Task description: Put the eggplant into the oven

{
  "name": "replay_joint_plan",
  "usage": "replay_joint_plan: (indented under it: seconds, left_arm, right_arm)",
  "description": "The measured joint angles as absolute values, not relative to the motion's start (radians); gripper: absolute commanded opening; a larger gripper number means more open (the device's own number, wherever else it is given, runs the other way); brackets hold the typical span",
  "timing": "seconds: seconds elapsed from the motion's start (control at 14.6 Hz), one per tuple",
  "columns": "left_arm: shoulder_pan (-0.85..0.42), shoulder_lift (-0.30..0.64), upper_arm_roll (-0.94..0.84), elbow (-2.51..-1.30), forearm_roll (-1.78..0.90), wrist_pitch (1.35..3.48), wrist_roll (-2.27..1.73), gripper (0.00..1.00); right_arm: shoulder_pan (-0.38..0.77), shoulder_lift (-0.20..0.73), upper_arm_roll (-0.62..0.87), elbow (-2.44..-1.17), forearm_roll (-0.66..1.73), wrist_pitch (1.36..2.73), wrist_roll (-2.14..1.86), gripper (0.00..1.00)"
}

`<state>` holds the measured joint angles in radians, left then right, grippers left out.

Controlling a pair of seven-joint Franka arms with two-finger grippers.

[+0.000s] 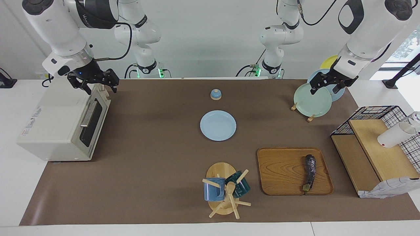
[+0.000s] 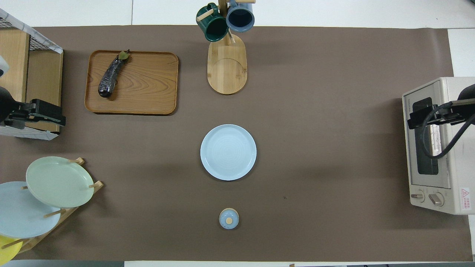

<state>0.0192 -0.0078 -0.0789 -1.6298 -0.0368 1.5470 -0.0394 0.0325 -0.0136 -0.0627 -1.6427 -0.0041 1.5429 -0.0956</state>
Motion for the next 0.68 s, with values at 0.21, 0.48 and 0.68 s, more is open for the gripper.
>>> replay_joint_plan:
  seconds: [0.21,0.48,0.68]
  left_arm:
    - [0.019,-0.008,-0.081,-1.636,-0.037,1.571,-0.039,1.00]
    - [0.018,-0.007,-0.084,-1.657,-0.037,1.648,-0.040,1.00]
    - [0.018,0.008,-0.084,-1.659,-0.037,1.691,-0.040,1.00]
  right_arm:
    - [0.032,-0.014,-0.063,-1.643,-0.004,1.543,-0.096,0.70]
    - [0.032,-0.016,-0.063,-1.650,-0.008,1.554,-0.120,0.00]
    - [0.016,-0.028,-0.064,-1.706,-0.025,1.620,-0.121,0.00]
